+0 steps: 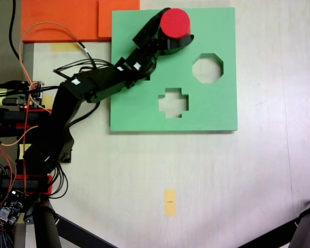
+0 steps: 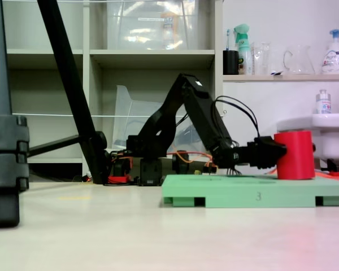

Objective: Put the cylinder block into the corresponding hole

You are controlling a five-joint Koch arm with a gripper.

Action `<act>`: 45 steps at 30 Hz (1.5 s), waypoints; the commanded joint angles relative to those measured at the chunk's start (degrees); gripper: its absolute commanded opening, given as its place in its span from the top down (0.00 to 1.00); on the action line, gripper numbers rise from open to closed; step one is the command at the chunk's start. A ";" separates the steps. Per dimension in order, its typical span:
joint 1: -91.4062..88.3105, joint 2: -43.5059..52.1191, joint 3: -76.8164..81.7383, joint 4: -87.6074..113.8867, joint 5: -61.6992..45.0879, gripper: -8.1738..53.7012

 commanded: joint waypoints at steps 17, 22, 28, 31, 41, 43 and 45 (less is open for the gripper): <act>-2.02 2.29 7.03 -7.73 1.05 0.66; -2.37 2.29 7.12 -7.82 1.05 0.66; -2.46 1.93 6.50 -7.82 1.14 0.66; -2.37 1.05 5.89 -7.73 1.05 0.66; -1.23 -4.57 0.09 -7.82 1.23 0.35; -0.35 -6.06 -0.79 -7.82 1.23 0.29; 0.18 -6.94 -0.70 -7.91 1.23 0.28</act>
